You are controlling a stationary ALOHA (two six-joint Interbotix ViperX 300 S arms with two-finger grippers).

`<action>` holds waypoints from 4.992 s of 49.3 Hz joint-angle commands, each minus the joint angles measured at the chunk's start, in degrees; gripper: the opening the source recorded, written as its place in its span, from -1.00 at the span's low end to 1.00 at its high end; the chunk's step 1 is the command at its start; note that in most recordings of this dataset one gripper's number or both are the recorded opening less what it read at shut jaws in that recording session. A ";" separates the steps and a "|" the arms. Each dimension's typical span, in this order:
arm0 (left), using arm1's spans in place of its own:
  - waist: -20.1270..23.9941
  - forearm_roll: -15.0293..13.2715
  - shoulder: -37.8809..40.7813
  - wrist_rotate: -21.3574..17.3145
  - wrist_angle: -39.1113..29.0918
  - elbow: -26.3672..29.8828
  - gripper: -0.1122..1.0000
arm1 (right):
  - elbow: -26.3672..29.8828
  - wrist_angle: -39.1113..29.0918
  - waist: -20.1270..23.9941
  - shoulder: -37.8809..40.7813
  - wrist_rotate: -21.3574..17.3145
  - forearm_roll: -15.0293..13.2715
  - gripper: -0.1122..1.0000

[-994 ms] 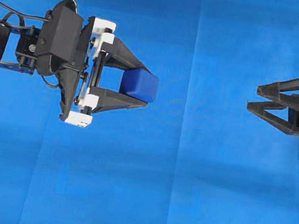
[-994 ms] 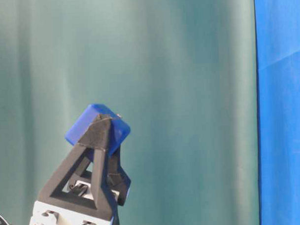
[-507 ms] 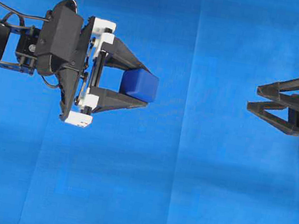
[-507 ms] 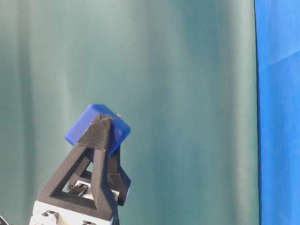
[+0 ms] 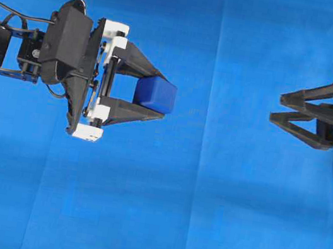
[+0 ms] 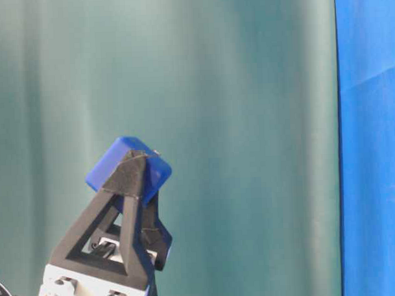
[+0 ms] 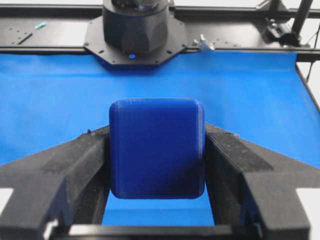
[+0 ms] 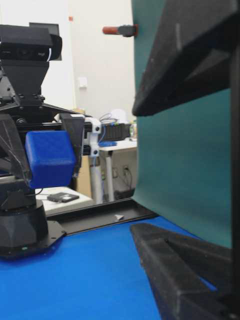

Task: Handover the blue block to the right arm after grasping it with the left arm, then place it in the designated position.
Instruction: 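Rotate the right gripper and move it toward the held cube, then close the right gripper on the cube beside the left gripper, then open the left gripper and pull the cube away with the right gripper, then carry the cube with the right gripper and reorient it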

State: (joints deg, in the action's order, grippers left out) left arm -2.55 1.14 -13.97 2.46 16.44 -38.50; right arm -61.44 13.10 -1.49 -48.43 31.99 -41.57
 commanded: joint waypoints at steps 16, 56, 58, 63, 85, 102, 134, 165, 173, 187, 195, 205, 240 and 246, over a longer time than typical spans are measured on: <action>0.09 0.00 -1.41 0.09 0.62 0.62 0.02 | 10.11 2.72 0.00 13.45 -0.18 0.09 0.90; 0.09 0.00 -1.32 0.09 0.53 0.70 0.02 | 29.00 5.98 0.00 35.77 -0.18 0.09 0.90; 0.09 0.00 -1.41 0.09 0.53 0.62 0.02 | 29.27 5.98 0.00 35.86 -0.18 0.09 0.90; 0.09 0.00 -1.41 0.09 0.44 0.62 0.02 | 29.44 5.98 0.00 36.12 -0.18 0.09 0.90; 0.00 0.00 -1.41 -0.09 0.44 0.70 0.02 | 29.97 2.55 0.18 36.04 -0.62 0.09 0.54; -0.44 0.00 -1.41 -0.09 0.26 0.70 0.02 | 30.06 0.79 0.18 35.86 -0.70 0.09 0.14; -0.35 0.00 -1.14 0.53 0.18 0.97 0.02 | 29.97 0.70 0.26 35.86 -1.05 0.09 0.14; -0.70 -0.09 -1.32 0.88 0.79 0.88 0.87 | 29.09 0.62 0.88 34.80 -1.05 0.44 0.14; -0.62 -0.09 -1.41 0.97 0.79 0.79 0.87 | 26.63 -0.53 1.76 31.55 -1.93 0.44 0.14; -0.53 -0.09 -1.41 0.97 0.70 0.70 0.87 | 20.83 -5.45 2.90 23.12 -5.45 0.44 0.14; -0.53 -0.09 -1.41 0.97 0.62 0.70 0.87 | 18.02 -10.20 3.96 17.75 -6.77 0.44 0.14; -0.53 -0.09 -1.41 0.97 0.62 0.79 0.87 | 16.17 -15.03 5.71 13.01 -8.53 0.44 0.14; -0.53 0.00 -1.32 0.44 0.62 0.97 0.86 | 16.08 -16.79 6.86 11.87 -18.37 5.80 0.14; -0.44 -0.09 -1.23 0.26 0.62 1.05 0.86 | 16.17 -16.79 6.86 11.34 -25.58 8.00 0.14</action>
State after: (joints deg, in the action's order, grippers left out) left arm -3.08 0.97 -14.15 2.81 16.61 -38.50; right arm -46.23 -4.04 5.27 -36.47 9.32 -34.80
